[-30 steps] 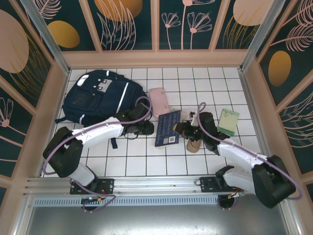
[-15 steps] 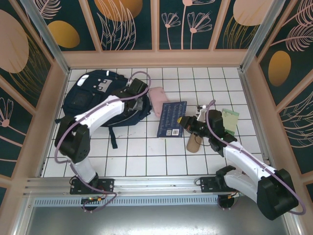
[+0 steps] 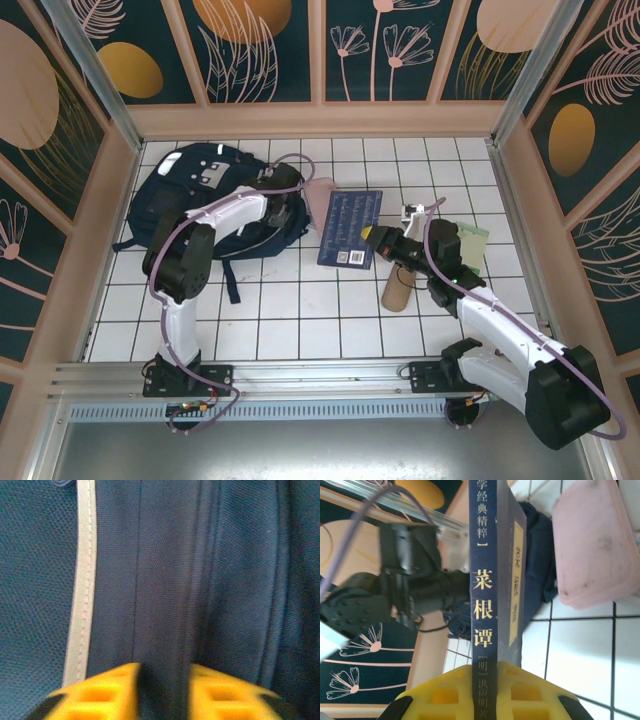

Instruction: Pack books, pencil case, and school supplies into a backpack

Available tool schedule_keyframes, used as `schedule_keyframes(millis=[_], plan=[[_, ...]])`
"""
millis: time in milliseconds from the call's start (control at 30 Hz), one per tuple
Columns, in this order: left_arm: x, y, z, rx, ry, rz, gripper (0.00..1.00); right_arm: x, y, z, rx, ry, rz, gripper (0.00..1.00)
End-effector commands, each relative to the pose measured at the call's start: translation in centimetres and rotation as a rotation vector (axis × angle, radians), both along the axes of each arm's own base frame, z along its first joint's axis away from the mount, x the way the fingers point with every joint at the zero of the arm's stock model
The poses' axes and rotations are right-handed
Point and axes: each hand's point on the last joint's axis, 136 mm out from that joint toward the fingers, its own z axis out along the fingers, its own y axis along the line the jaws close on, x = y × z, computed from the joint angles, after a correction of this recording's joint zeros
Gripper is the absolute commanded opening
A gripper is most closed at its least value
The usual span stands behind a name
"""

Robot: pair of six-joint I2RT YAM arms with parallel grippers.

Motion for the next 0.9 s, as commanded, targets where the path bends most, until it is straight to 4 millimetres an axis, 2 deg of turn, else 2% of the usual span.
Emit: schedule_keyframes(millis=[0,67,133,300,500,633,767,800,867], plan=[[0.9,0.9,0.6,0.052,-0.026,0.017,0.0,0.8,0.5,4.0,0.073,-0.156,-0.016,0.0],[1.2,0.9,1.9,0.041,-0.051,0.024,0.0,1.2,1.0,4.2,0.067,-0.168,-0.018,0.0],[1.6,0.7,3.9,0.013,-0.09,0.034,0.0,1.5,1.7,4.2,0.068,-0.169,-0.013,0.0],[2.6,-0.1,10.6,-0.127,-0.208,0.04,0.0,3.3,3.7,3.8,0.093,-0.124,0.007,0.0],[3.4,-0.2,17.2,-0.3,-0.313,0.032,0.0,5.9,6.5,3.3,0.108,-0.087,0.027,0.0],[3.6,0.2,20.4,-0.408,-0.366,0.037,0.0,8.1,8.0,3.3,0.156,-0.069,0.033,0.0],[4.1,0.4,22.7,-0.49,-0.4,0.031,0.0,10.2,11.2,2.8,0.204,-0.038,0.076,0.0],[3.8,0.8,24.4,-0.515,-0.43,0.03,0.0,10.7,12.0,2.7,0.222,-0.03,0.089,0.0],[3.8,1.2,25.4,-0.546,-0.444,0.035,0.0,11.9,13.6,2.7,0.259,-0.022,0.114,0.0]])
